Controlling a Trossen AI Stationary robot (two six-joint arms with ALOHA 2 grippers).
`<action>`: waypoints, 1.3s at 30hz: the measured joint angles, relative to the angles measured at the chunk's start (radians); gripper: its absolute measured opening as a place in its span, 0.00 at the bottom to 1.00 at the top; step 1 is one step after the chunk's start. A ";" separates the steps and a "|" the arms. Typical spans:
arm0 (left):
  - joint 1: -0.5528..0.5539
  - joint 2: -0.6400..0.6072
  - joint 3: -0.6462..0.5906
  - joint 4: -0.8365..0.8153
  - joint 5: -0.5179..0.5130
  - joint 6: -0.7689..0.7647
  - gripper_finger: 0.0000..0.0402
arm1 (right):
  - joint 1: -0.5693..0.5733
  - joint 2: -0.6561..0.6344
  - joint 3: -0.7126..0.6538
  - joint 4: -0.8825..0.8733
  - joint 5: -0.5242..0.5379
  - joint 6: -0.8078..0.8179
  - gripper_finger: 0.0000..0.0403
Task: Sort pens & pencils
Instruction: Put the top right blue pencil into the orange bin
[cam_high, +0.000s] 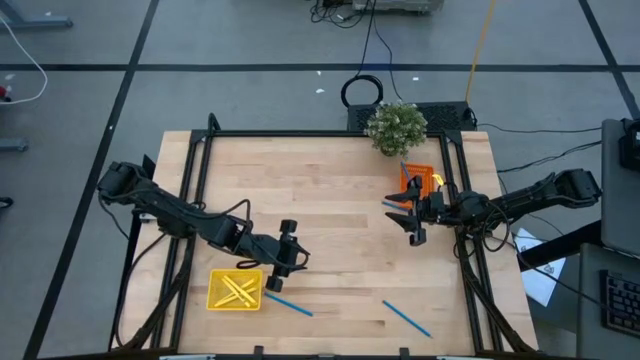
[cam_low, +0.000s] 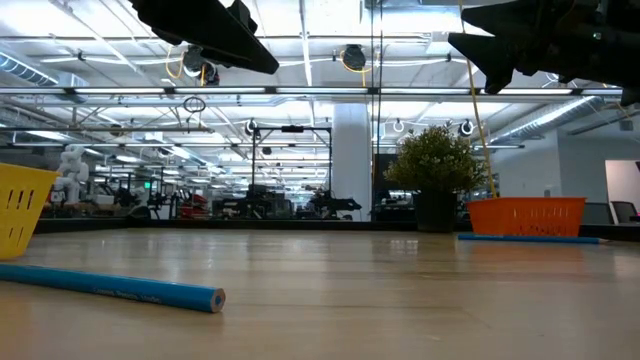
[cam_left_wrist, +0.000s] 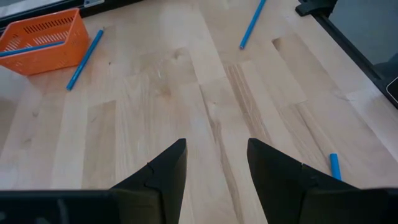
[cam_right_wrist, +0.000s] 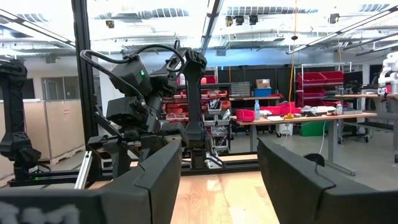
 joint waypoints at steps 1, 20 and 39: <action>0.000 0.000 0.000 0.000 0.000 0.000 0.44 | 0.000 0.000 0.000 0.000 0.000 0.000 0.50; 0.000 0.000 0.000 0.000 0.000 0.000 0.44 | 0.000 0.000 0.000 -0.018 0.000 0.016 0.50; 0.000 0.000 0.000 0.000 0.000 0.000 0.44 | 0.000 0.000 0.000 -0.019 0.000 0.023 0.50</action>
